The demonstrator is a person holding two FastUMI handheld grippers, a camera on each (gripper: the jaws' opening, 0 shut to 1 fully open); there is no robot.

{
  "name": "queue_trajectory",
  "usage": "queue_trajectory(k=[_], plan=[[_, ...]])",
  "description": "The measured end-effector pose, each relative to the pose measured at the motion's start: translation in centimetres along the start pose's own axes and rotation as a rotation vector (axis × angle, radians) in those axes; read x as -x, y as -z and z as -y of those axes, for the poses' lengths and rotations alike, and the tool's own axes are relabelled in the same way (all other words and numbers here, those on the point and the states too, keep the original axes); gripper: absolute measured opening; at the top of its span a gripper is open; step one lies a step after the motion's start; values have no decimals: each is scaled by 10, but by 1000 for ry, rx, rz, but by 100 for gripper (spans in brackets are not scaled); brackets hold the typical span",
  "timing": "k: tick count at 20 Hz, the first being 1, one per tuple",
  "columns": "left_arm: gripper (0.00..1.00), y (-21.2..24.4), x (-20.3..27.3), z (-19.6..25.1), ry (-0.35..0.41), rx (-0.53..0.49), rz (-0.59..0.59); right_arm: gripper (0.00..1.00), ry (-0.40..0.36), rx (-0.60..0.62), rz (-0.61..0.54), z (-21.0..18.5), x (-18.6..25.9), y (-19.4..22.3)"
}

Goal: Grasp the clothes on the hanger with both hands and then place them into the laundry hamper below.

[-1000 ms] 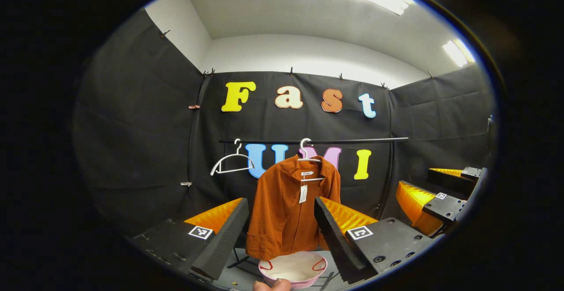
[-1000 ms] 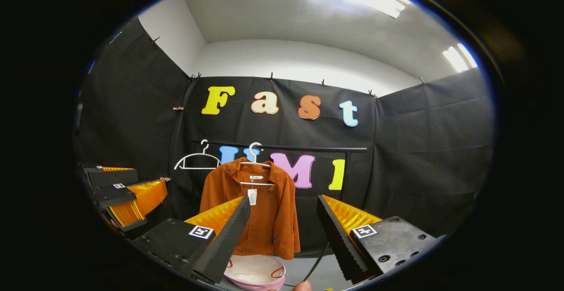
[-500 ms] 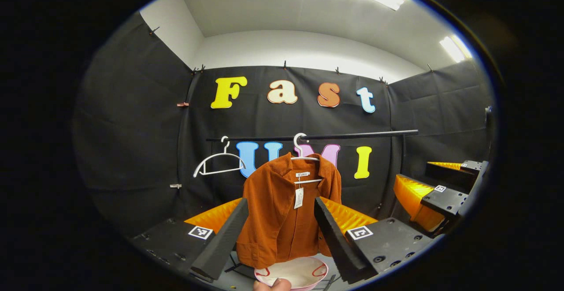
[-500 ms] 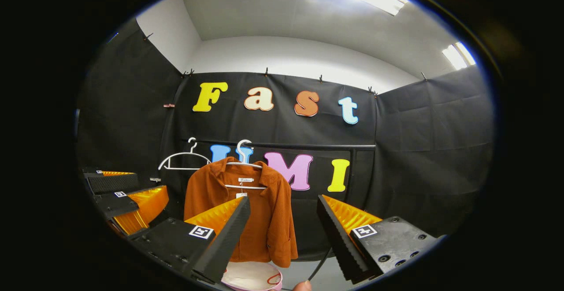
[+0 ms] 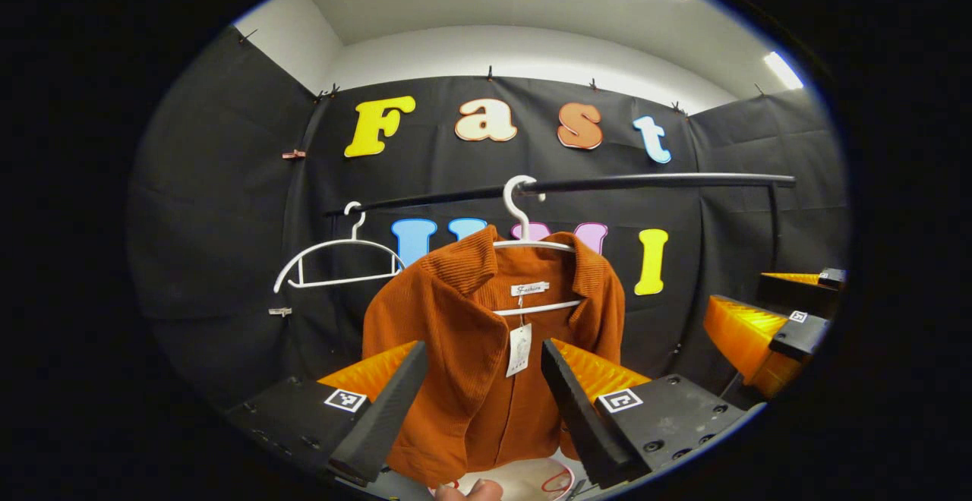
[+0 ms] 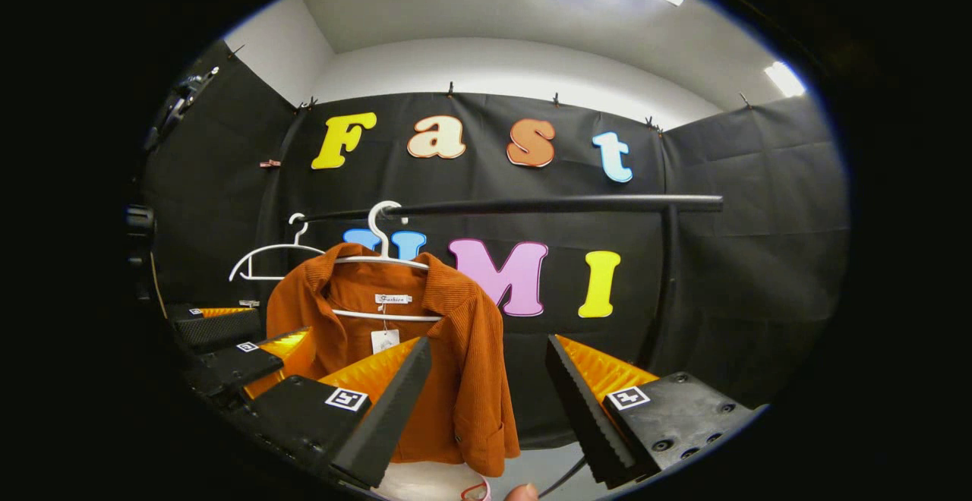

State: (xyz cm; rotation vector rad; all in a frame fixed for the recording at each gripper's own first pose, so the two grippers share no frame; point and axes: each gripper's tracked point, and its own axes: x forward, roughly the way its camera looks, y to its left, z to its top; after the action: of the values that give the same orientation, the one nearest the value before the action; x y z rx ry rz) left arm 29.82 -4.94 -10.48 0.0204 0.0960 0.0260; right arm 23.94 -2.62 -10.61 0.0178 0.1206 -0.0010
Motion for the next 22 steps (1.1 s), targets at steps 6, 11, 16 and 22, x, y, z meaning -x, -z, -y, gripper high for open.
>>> queue_trajectory(k=[6, 11, 16, 22], plan=[[95, 20, -73, -7, -96, -37, -11, 99, -56, 17, -47, -4, -61, 31], [95, 25, -96, -22, -133, -11, -11, 99, -110, -3, -42, -19, -102, 42], [24, 21, -97, -49, -195, -2, -43, 98, -181, -64, -43, -57, -143, 59], [10, 29, -100, -54, -173, 31, -113, 99, -164, -59, -43, -71, -188, 82]])
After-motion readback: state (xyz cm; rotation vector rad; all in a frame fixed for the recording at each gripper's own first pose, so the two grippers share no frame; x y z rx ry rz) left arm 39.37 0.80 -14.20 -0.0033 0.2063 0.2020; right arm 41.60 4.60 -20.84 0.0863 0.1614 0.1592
